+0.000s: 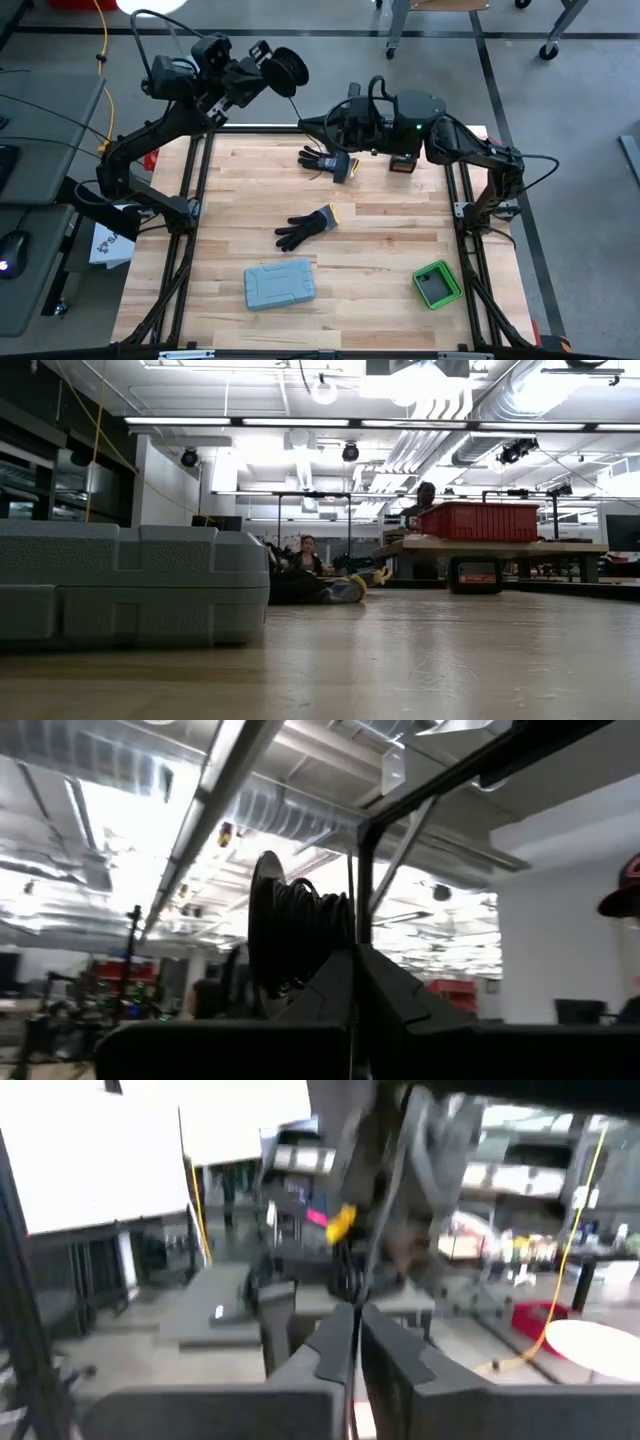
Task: Coil cords
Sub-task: Coil the black wire cable onto the black spool
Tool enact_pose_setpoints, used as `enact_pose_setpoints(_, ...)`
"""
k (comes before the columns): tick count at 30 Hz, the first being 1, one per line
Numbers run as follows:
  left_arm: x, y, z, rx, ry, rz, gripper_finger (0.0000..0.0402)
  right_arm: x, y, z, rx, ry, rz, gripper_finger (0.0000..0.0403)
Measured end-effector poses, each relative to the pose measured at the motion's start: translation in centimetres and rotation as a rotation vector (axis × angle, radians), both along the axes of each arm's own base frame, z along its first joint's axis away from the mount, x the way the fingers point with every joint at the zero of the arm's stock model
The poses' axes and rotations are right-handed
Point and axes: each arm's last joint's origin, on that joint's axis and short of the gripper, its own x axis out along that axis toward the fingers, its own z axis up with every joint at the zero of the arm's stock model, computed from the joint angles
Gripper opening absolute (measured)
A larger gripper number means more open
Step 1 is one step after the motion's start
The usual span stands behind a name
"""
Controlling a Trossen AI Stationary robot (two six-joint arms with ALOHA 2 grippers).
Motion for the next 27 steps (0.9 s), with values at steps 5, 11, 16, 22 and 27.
enact_pose_setpoints(5,-0.5,-0.1,0.3,0.014,-0.010,0.031,0.0000,0.9,-0.3,-1.1,0.001,0.057,-0.060,0.0079)
enact_pose_setpoints(11,-0.3,0.0,0.2,0.014,0.001,0.025,0.0000,3.7,-1.2,-3.5,-0.037,0.121,-0.171,0.0155)
enact_pose_setpoints(16,-0.3,0.0,0.2,0.012,-0.001,0.027,0.0000,5.8,-1.9,-5.4,-0.061,0.153,-0.227,0.0181)
enact_pose_setpoints(22,-0.3,0.0,0.2,0.010,-0.002,0.028,0.0000,7.5,-2.4,-6.3,-0.038,0.105,-0.238,0.0184)
enact_pose_setpoints(27,-0.4,-0.1,0.2,0.004,-0.006,0.024,0.0000,7.9,-2.9,-6.6,-0.034,0.092,-0.301,0.0184)
